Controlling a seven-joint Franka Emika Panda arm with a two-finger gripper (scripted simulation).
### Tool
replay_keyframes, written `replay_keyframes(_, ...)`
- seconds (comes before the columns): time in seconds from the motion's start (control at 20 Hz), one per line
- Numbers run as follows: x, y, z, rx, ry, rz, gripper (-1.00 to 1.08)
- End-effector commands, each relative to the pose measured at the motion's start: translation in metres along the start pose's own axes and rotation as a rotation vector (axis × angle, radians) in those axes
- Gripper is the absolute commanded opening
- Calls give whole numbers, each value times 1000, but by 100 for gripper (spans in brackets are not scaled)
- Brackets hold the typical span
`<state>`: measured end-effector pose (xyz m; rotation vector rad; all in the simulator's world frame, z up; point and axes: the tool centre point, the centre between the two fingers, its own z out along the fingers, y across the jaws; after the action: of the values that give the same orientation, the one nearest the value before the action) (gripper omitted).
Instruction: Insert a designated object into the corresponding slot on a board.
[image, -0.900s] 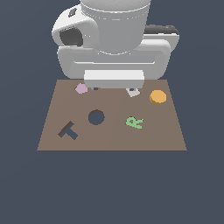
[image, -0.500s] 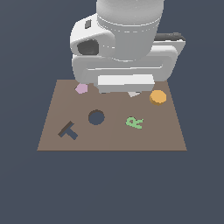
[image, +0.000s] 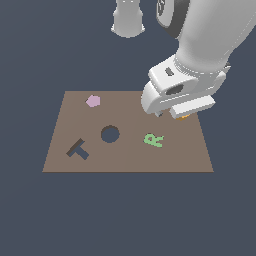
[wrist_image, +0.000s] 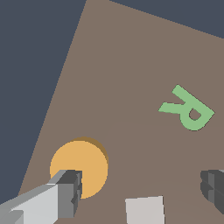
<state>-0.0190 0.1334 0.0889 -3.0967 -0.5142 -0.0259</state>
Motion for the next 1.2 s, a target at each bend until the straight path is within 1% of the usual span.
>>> replay_keyframes(0.0, -5, -26, 18, 2, -7, -69, 100)
replay_keyframes(0.15, -10, -47, 33, 3, -13, -123, 100)
replay_keyframes(0.35, -14, -59, 41, 3, -18, -155, 100)
replay_keyframes(0.7, -14, -56, 40, 2, -18, -147, 100)
replay_keyframes(1.15, -14, -55, 59, 2, -17, -144, 100)
